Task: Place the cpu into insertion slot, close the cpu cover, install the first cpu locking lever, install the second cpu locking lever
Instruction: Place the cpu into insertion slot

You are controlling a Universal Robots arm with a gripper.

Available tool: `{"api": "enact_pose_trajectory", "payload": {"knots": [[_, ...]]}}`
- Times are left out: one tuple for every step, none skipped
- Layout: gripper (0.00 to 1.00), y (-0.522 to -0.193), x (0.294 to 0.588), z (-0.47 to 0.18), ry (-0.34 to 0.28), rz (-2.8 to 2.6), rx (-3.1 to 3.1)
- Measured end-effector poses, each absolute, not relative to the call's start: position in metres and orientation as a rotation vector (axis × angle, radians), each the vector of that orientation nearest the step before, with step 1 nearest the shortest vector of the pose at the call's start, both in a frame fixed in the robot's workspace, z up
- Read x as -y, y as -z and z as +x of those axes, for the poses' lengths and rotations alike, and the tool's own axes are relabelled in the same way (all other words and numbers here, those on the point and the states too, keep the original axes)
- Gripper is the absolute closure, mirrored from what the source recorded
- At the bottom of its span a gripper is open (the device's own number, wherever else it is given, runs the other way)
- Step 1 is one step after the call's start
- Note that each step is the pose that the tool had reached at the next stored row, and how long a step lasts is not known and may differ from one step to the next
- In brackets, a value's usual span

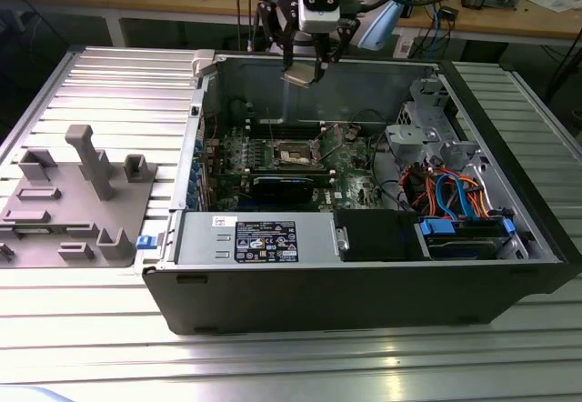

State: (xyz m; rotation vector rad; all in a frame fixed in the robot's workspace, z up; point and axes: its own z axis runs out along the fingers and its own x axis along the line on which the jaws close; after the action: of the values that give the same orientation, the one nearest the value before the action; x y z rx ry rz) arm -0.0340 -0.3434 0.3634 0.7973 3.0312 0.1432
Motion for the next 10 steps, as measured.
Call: {"api": "enact_pose_trajectory", "payload": {"knots": [[0.46, -0.3633, 0.3434, -0.034, -0.143, 0.843, -3.017], [0.46, -0.3632, 0.3434, -0.034, -0.143, 0.863, -3.011], [0.46, -0.3631, 0.3434, -0.0339, -0.143, 0.881, -3.005], [0.46, -0.363, 0.3434, -0.0339, -0.143, 0.889, -3.003], [0.46, -0.3631, 0.3434, -0.0339, -0.143, 0.891, -3.002], [0.46, -0.3631, 0.3434, -0.034, -0.143, 0.891, -3.002], [0.46, -0.363, 0.3434, -0.034, -0.143, 0.891, -3.002], [0.46, -0.363, 0.3434, -0.034, -0.143, 0.891, -3.002], [0.46, -0.363, 0.3434, -0.034, -0.143, 0.894, -3.001], [0.46, -0.3629, 0.3434, -0.034, -0.143, 0.91, -2.996]]}}
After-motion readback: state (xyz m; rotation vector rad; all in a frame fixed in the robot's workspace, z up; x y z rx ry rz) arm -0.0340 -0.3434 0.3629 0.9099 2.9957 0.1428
